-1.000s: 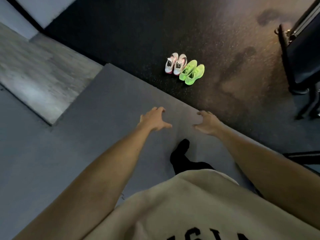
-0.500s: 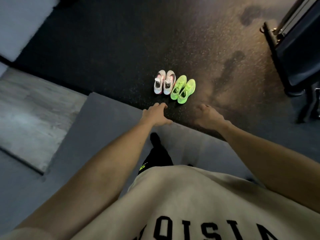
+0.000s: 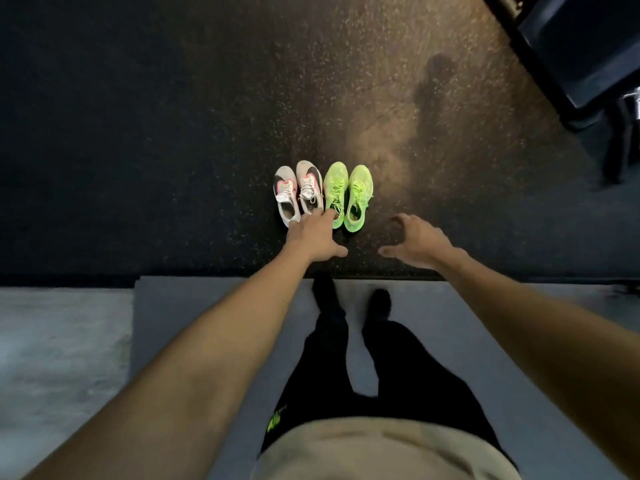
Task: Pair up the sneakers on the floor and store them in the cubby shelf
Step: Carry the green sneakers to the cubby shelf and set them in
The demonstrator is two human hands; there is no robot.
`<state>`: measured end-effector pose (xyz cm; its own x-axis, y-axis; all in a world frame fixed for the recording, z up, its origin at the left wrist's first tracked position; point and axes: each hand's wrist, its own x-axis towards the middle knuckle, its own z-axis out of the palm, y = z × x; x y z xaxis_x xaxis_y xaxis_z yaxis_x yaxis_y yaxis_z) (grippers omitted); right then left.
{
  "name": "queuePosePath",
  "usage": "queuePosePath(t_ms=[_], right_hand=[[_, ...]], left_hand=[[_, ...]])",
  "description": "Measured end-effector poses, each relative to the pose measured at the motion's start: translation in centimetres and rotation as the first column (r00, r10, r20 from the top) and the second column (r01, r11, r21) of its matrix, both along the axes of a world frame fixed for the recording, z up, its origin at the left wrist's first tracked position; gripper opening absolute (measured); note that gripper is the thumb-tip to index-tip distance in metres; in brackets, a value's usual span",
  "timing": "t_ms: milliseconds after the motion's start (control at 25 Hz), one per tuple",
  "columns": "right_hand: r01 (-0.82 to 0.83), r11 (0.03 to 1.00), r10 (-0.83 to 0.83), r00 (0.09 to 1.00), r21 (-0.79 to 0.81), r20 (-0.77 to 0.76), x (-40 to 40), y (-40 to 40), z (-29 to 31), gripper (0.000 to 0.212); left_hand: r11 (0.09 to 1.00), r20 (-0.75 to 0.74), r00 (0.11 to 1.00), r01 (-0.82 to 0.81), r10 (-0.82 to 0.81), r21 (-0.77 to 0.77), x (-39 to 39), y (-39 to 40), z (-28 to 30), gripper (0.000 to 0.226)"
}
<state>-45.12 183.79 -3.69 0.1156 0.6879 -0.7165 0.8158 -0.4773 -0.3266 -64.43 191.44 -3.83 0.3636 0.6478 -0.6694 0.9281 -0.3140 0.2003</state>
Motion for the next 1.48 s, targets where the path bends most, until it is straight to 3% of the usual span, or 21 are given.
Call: queuePosePath(t_ms=[320, 640, 920, 1040, 1160, 1480], right_hand=[[-0.053, 0.999, 0.053, 0.998, 0.007, 0.026, -0.5, 9.5, -19.6, 0.075], [-0.13, 0.991, 0.131, 0.991, -0.024, 0.042, -1.8, 11.7, -43.0, 0.066], [-0.184, 0.983, 0.181, 0.98, 0.025, 0.086, -2.8, 11.9, -56.8, 0.051], [-0.133, 0.988, 0.125, 0.987, 0.078, 0.1, -3.1, 12.3, -59.1, 0.031], [-0.011, 0.983, -0.002, 0.997, 0.185, 0.075, -3.1, 12.1, -57.7, 0.017], [0.012, 0.988, -0.022, 0.998, 0.155, 0.064, -1.5, 10.0, -38.9, 0.013]], left_hand=[[0.996, -0.055, 0.997, 0.048, -0.053, -0.079, 1.6, 8.3, -19.8, 0.083], [0.988, -0.082, 0.985, 0.152, -0.154, -0.032, 3.2, 10.8, -43.4, 0.074], [0.96, -0.155, 0.959, 0.255, -0.236, 0.115, 3.9, 10.5, -57.3, 0.037], [0.96, -0.105, 0.975, 0.212, -0.195, 0.184, 4.0, 10.4, -58.4, 0.025], [0.968, -0.028, 0.984, 0.178, -0.176, 0.175, 3.8, 10.5, -56.2, 0.02], [0.981, 0.046, 0.985, 0.163, -0.169, 0.105, 5.2, 9.1, -37.1, 0.016]])
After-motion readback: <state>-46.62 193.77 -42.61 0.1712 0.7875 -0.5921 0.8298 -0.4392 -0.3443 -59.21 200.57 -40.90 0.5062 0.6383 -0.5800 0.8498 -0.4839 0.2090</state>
